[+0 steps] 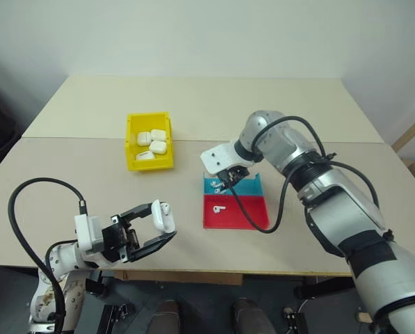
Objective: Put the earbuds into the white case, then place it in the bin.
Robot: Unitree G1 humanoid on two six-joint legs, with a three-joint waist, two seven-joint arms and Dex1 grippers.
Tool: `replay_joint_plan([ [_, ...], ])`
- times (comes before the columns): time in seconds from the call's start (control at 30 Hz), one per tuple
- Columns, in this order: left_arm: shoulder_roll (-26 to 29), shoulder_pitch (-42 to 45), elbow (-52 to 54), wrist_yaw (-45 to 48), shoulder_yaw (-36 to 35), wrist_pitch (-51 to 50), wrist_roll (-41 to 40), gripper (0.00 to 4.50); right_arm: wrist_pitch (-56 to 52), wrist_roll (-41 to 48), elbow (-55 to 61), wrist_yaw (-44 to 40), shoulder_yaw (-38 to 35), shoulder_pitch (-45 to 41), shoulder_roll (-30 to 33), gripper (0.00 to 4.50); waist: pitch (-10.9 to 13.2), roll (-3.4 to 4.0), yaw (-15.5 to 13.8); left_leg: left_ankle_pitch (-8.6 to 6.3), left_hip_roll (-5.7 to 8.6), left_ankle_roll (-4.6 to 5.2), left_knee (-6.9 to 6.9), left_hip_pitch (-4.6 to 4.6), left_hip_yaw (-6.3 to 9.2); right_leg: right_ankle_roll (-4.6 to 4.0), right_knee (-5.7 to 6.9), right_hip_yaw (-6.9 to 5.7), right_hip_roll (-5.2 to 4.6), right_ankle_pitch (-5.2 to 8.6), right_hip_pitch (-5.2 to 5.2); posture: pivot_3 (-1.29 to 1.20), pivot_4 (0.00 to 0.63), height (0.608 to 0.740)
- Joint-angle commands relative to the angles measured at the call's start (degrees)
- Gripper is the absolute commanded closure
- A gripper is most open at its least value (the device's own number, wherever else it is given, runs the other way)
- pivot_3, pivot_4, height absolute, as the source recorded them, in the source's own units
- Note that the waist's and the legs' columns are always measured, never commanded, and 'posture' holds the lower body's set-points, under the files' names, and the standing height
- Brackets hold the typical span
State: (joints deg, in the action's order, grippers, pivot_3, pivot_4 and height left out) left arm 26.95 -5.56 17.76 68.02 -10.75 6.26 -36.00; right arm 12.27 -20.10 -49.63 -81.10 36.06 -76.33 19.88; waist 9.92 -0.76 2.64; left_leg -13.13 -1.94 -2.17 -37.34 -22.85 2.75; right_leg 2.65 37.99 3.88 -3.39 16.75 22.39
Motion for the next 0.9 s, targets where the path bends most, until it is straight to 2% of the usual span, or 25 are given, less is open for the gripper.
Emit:
replay_joint_plan([
  [0.03,0.2,-0.28,2.23,-0.58,0.2,1.63,0.15,1.72,6.3,-0.45,-1.58,-0.78,-0.35,-1.94,-0.25,1.73,0.0,0.0,0.0,0.0,0.0,0.0,0.0,0.0,0.0,0.0,0.0,0.0,0.0,0.0,0.0,0.0,0.15,0.74],
  [0.5,0.55,-0.38,2.12,-1.92,0.7,2.57,1.05,1.72,19.3,-4.31,-10.06,2.34,-0.35,-3.33,-3.03,1.73,0.0,0.0,0.02,0.0,0.0,-0.01,0.03,0.02,0.0,-0.01,0.01,0.0,0.0,0.0,0.0,0.0,0.15,0.74],
  [0.63,0.4,-0.13,1.94,-2.16,0.85,2.69,1.43,1.72,16.6,-5.87,-12.62,4.89,-0.58,-4.67,-4.61,1.73,0.0,0.01,0.09,0.01,0.0,-0.01,0.03,0.03,0.0,-0.02,0.02,0.0,0.0,0.0,0.0,0.0,0.15,0.74],
  [0.9,0.19,0.16,1.47,-2.26,1.24,3.03,1.98,1.72,7.14,-4.66,-14.27,1.92,-3.27,-8.56,-7.15,1.73,0.02,0.04,0.11,0.02,0.0,-0.03,0.08,0.04,0.01,-0.06,0.03,0.01,0.0,0.01,0.01,0.0,0.15,0.74],
])
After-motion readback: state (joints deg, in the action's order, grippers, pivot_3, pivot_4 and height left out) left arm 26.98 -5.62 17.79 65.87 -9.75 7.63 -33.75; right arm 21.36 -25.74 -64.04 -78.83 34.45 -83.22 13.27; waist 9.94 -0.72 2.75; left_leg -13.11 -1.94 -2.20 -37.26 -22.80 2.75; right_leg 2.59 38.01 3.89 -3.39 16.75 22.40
